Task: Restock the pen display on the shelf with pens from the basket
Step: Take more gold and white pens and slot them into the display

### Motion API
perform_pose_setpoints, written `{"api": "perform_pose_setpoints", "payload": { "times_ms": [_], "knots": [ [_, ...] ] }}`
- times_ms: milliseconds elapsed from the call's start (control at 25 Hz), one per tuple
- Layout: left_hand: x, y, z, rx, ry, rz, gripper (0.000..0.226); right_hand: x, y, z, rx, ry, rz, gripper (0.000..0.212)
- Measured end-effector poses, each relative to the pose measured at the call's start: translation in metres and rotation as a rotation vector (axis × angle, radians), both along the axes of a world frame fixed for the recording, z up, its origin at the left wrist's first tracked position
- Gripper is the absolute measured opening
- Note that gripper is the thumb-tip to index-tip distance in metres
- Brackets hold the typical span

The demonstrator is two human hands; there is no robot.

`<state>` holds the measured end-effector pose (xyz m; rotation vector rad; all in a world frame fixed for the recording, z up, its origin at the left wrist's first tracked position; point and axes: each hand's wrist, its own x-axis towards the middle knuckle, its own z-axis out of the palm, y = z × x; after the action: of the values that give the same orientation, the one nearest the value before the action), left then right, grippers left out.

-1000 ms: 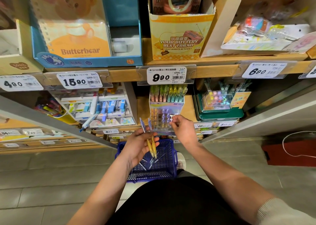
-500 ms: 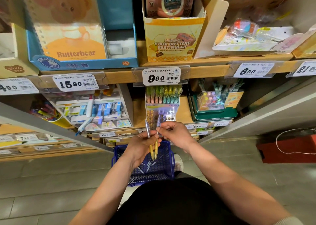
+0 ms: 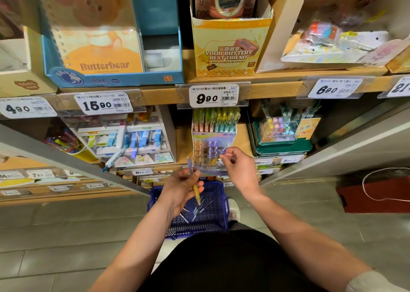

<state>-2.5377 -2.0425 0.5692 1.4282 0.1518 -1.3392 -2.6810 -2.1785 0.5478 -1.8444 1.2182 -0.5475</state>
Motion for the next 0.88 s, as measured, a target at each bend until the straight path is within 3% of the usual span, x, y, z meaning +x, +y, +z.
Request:
{"api": "perform_pose_setpoints", "payload": {
  "times_ms": [200, 520, 680, 880],
  "knots": [
    [0.005, 0.004, -0.001, -0.02, -0.027, 0.0, 0.01, 0.01, 0.002, -0.007, -0.029, 0.089, 0.093, 0.017],
    [0.012, 0.002, -0.002, -0.004, 0.024, 0.058, 0.03, 0.023, -0.001, -0.02, -0.048, 0.244, 0.189, 0.017],
    [0.011, 0.003, -0.001, -0.032, -0.003, 0.043, 0.023, 0.021, 0.002, -0.024, -0.03, 0.248, 0.196, 0.025],
    [0.006, 0.002, -0.004, -0.062, -0.022, -0.014, 0.018, 0.014, 0.002, -0.015, -0.008, 0.163, 0.149, 0.017]
  ]
}}
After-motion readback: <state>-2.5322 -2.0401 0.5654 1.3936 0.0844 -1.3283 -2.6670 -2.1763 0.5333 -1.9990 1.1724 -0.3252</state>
